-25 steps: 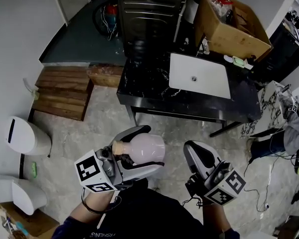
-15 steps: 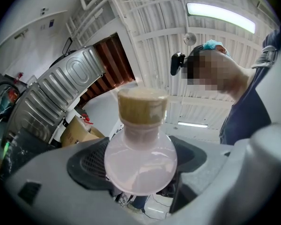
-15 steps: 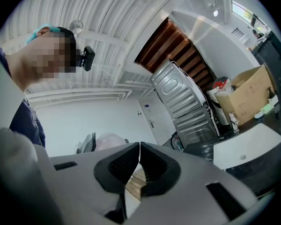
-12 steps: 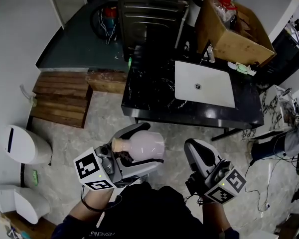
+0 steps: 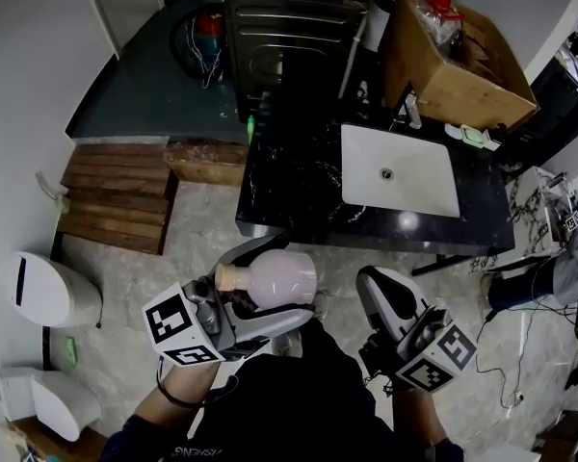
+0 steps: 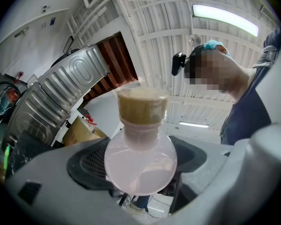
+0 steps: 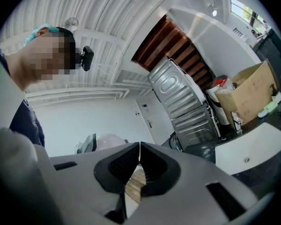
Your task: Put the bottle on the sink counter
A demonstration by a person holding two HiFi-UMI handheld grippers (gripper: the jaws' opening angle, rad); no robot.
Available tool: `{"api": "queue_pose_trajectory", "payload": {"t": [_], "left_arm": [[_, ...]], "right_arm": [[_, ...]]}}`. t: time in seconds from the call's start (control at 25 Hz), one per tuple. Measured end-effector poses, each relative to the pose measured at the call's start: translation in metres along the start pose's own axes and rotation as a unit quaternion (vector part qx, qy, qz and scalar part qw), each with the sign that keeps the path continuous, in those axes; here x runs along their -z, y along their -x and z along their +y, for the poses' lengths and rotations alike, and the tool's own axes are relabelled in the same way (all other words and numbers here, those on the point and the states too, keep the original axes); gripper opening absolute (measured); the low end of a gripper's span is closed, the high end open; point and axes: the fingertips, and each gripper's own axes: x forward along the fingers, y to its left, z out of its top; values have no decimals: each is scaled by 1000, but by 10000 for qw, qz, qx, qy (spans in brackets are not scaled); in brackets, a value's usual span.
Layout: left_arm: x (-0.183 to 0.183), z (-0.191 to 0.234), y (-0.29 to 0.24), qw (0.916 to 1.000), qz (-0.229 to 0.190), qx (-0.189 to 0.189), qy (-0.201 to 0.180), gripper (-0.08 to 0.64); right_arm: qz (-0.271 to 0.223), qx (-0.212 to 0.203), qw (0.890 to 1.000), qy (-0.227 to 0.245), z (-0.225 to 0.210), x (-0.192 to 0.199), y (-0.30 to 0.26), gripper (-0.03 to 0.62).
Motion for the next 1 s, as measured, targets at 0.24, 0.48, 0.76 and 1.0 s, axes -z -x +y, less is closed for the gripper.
{"api": "queue_pose_trajectory", "payload": {"t": [0.24, 0.48, 0.76, 1.0], "left_arm": [[-1, 32, -14, 10000, 11, -60, -12, 397], [-6, 81, -42, 9998, 30, -194, 28, 396], [-5, 139, -81, 9992, 52, -365, 121, 396], [-5, 188, -116, 9983, 85, -562, 138, 396]], "right_arm": [[21, -122, 9999, -38, -28, -4, -26, 27], [86, -236, 9996, -88, -72, -18, -58, 26], [253, -308, 9989, -231, -132, -28, -89, 27], [394, -444, 9974, -399, -184, -35, -115, 28]]}}
